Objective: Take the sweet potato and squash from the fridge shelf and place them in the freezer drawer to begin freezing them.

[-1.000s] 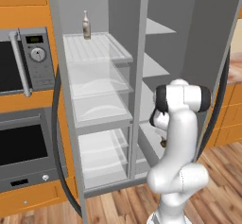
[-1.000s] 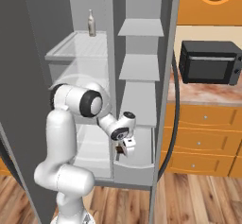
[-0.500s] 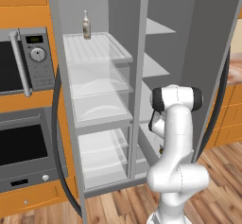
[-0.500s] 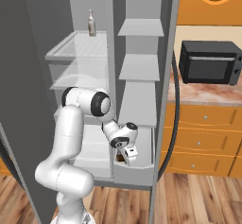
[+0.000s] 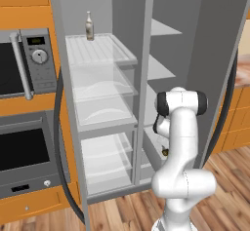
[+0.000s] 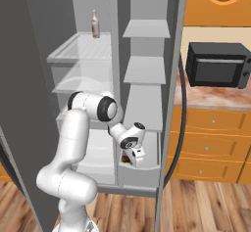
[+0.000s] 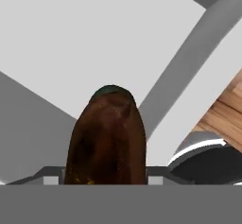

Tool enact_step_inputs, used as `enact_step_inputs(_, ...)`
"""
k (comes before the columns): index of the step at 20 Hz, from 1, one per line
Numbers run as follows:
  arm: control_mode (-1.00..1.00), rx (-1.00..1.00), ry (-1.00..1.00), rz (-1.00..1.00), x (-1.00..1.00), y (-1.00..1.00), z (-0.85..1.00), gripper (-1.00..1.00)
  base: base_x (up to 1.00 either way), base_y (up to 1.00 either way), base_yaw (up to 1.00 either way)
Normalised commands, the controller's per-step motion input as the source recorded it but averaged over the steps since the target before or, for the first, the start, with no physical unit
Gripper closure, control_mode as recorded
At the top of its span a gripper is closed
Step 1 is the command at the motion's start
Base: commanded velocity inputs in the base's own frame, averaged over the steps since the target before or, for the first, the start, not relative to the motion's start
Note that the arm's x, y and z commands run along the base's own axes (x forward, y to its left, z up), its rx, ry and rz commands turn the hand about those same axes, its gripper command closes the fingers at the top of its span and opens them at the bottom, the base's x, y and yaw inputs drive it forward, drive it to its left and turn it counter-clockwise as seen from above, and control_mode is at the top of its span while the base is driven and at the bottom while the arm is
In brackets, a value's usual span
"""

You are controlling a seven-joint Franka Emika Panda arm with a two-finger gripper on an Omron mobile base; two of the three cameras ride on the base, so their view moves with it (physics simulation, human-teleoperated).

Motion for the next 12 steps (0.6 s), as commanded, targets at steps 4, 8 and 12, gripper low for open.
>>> enact_step_inputs(4, -1.0, 0.01, 0.02, 0.04, -0.32, 0.0, -0.46, -1.0, 0.0, 0.0, 0.0)
enact_step_inputs(8, -1.0, 0.01, 0.0, 0.03, -0.48, 0.0, -0.18, -1.0, 0.0, 0.0, 0.0)
enact_step_inputs(12, -1.0, 0.0, -0.14, 0.0, -0.64, 0.0, 0.11, -1.0, 0.0, 0.0, 0.0)
